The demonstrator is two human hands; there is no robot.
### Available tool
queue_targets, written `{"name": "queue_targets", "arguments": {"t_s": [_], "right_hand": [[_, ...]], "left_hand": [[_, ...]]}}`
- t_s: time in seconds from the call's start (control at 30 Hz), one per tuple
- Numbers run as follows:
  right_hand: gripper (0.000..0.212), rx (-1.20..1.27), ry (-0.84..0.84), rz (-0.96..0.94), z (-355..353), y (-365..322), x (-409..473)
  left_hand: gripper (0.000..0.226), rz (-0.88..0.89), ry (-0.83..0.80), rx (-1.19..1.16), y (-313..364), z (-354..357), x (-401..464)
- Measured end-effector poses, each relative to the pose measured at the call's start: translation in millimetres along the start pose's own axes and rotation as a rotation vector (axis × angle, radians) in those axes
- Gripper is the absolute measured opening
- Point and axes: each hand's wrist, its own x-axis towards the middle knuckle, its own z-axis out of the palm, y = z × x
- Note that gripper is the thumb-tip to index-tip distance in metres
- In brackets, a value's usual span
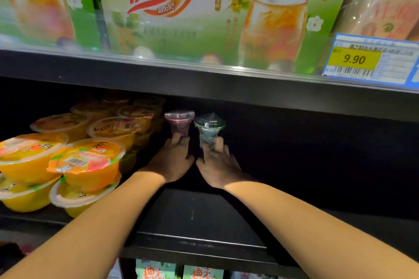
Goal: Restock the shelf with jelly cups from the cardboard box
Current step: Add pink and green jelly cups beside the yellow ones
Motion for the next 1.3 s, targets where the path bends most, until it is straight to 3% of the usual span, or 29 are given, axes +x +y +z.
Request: {"name": "queue_targets", "arguments": {"t_s": [0.87,1.3], "right_hand": [[0.058,-0.075,-0.007,0.024,2,14,48],[0.054,-0.041,0.016,-0.007,0,19,39]], "left_hand": [[0.06,-0.089,-0.033,0.067,-2,12,44],[0.066,-0.085,-0.01,0.184,7,2,17]]}}
